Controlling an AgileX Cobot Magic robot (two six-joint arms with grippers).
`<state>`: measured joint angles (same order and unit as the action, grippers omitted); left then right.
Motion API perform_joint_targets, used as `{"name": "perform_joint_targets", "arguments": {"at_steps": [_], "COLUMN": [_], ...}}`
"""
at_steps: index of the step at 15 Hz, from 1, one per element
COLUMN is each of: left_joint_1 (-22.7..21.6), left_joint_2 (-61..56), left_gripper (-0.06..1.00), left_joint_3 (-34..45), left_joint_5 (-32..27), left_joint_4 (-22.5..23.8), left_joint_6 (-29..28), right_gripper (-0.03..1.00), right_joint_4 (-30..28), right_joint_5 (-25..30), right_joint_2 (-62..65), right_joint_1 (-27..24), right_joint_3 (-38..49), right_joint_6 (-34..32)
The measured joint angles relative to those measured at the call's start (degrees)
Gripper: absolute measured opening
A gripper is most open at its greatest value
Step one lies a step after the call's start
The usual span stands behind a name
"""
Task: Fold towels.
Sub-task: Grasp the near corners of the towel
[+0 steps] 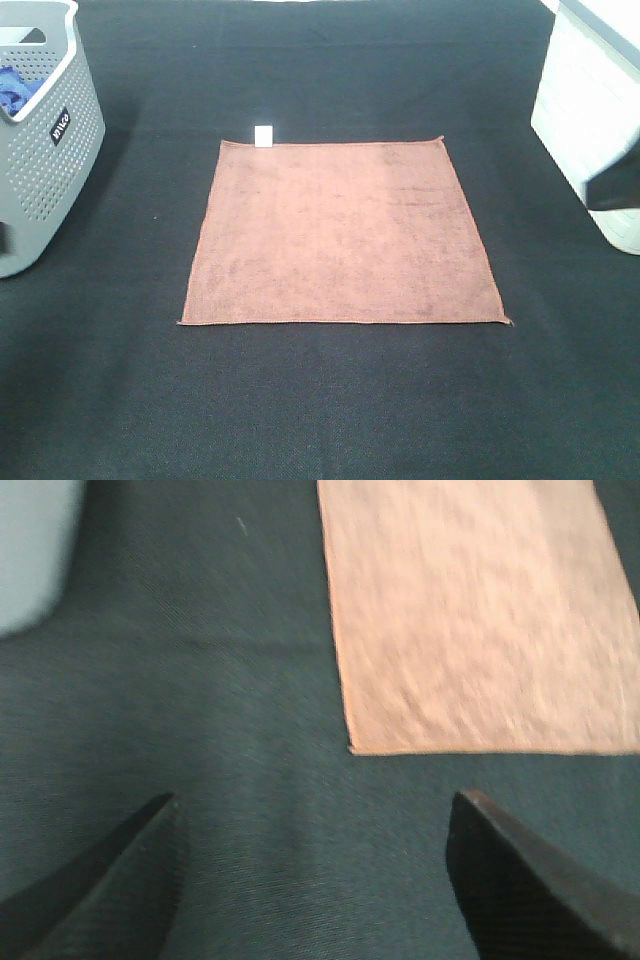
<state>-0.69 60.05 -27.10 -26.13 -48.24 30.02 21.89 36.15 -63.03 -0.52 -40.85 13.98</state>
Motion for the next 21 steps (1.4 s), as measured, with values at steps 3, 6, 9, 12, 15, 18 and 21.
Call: {"name": "perform_joint_targets", "arguments": {"at_steps": [3,6,9,12,15,18,21], "left_joint_1": [0.00,0.00,0.00,2.81,7.10,9.17,12.72], "left_joint_2": [16.73,28.59,41.02,49.10,53.63,55.46,59.93], "left_gripper": [0.69,0.69,0.69,0.69,0.69,0.69,0.68], "left_joint_3": [-5.61,-10.60,-16.62,-20.74,-22.86,-24.92,-29.91], "left_joint_5": [-4.53,-9.00,-13.12,-12.61,-8.42,-8.19,-9.57], "left_joint_4": [-13.01,-20.51,-23.38,-23.49,-23.89,-26.30,-30.77], "left_joint_6": [14.09,18.45,19.77,21.08,21.89,21.89,21.89], "right_gripper": [0.83,0.82,0.81,0.81,0.81,0.80,0.72], "right_joint_4": [2.69,2.98,6.65,13.92,16.73,18.68,24.58], "right_joint_5": [2.41,2.98,6.19,6.99,6.88,7.68,9.91], "right_joint_2": [-12.55,-22.17,-34.26,-43.95,-50.42,-53.06,-55.81], "right_joint_1": [0.00,-0.06,-0.11,-0.34,-0.34,-0.34,-0.34], "right_joint_3": [-5.21,-8.77,-14.09,-17.25,-19.65,-22.23,-23.66], "right_joint_6": [0.06,0.46,6.02,13.52,16.04,16.84,20.00]}}
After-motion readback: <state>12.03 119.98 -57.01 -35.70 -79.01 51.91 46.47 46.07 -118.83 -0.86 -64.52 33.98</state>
